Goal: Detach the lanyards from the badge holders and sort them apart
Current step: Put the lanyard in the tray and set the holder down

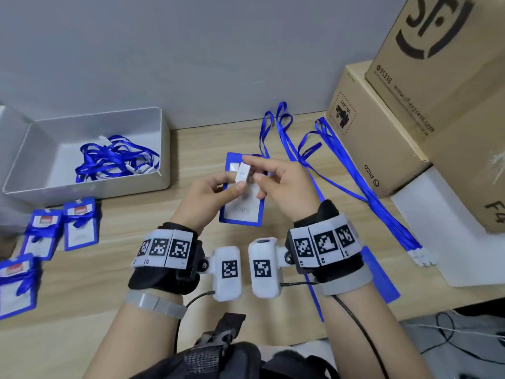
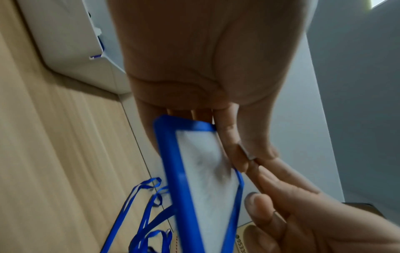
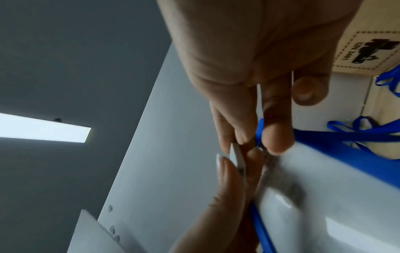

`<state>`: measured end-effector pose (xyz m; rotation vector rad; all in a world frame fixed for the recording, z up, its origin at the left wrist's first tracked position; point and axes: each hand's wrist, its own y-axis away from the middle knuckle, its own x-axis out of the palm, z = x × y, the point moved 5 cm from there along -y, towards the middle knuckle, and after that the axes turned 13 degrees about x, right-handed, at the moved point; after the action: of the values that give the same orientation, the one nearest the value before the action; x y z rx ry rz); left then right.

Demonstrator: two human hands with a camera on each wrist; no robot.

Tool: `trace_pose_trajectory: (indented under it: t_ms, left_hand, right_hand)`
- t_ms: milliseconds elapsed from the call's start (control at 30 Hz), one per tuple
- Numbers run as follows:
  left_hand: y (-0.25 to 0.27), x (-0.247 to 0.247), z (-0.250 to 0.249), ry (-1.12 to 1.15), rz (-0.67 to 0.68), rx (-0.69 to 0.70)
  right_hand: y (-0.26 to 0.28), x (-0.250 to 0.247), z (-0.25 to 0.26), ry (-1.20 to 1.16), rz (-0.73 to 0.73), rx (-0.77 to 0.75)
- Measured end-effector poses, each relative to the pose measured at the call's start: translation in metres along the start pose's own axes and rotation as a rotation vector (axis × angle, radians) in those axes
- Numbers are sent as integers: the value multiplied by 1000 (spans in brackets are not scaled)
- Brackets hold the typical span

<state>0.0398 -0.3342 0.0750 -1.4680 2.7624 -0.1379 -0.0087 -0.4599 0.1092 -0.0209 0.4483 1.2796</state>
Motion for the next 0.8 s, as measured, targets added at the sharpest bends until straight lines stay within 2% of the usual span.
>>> trace_pose_trajectory:
  t_ms: [267,533,700,800]
  left_hand:
    - [14,-35,-12,-22,-37,50]
    - [20,-67,-18,-36,-143,71]
    - [20,-72,-24,-8,-98,74]
    - [19,-73,-26,67,-119,67]
  right_hand:
    - [-1,32,23,101,-17,-141]
    - [1,53,35,179,-131,-157]
    - [3,55,47,221,-200,-233]
    - [2,59,52,236,-188,-273]
